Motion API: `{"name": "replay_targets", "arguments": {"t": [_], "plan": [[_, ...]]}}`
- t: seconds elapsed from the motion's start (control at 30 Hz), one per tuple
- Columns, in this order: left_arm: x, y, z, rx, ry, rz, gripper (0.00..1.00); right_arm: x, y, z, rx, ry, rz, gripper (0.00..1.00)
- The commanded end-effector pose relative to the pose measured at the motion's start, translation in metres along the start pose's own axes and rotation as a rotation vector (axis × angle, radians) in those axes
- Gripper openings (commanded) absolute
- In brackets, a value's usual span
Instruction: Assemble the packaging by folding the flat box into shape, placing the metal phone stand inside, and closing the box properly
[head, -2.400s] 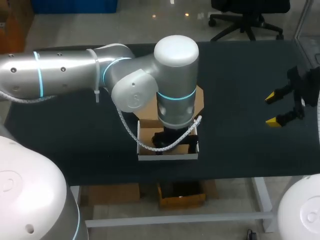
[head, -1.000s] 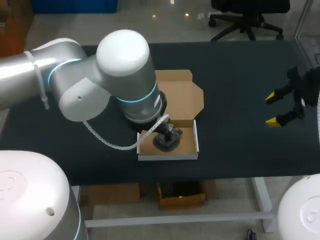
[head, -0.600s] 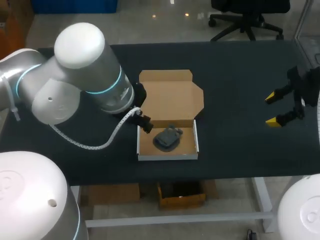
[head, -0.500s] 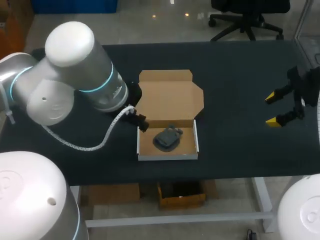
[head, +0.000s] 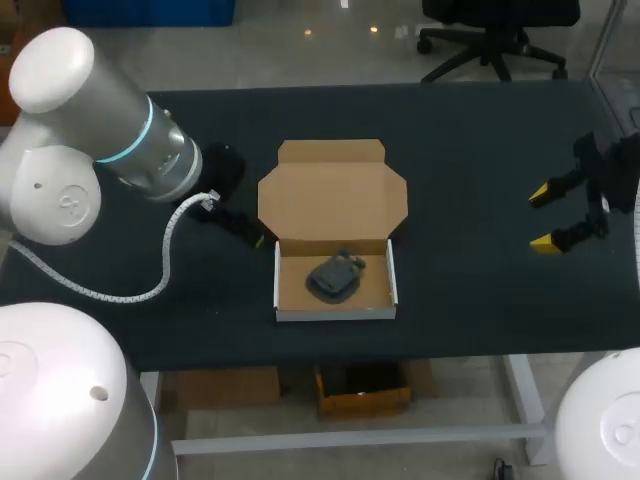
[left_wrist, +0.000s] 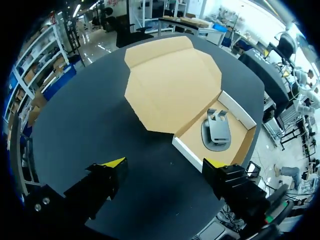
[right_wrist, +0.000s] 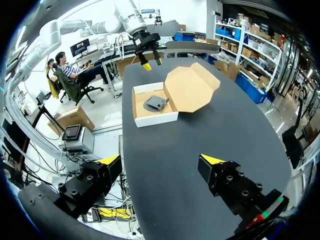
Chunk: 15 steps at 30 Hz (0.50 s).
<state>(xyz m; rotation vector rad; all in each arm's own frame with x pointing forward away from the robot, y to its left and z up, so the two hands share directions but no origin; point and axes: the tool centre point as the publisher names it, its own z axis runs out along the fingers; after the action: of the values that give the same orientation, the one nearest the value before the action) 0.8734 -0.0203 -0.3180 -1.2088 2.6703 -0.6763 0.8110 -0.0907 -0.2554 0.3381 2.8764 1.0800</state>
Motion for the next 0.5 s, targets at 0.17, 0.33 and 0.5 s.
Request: {"name": "replay_targets", "arguments": {"t": [0.17, 0.33, 0.5], "plan": [[-0.023, 0.001, 0.01, 0.034, 0.132, 0.029, 1.0, -0.014, 0.012, 0.0, 0.012, 0.041, -0.026, 1.0], [-0.031, -0.002, 0.014, 0.051, 0.166, 0.047, 1.0, -0.02, 0.021, 0.0, 0.034, 0.053, -0.043, 1.0], [-0.04, -0.006, 0.017, 0.075, 0.203, 0.064, 1.0, -0.028, 0.028, -0.001, 0.053, 0.063, -0.059, 1.0]]}}
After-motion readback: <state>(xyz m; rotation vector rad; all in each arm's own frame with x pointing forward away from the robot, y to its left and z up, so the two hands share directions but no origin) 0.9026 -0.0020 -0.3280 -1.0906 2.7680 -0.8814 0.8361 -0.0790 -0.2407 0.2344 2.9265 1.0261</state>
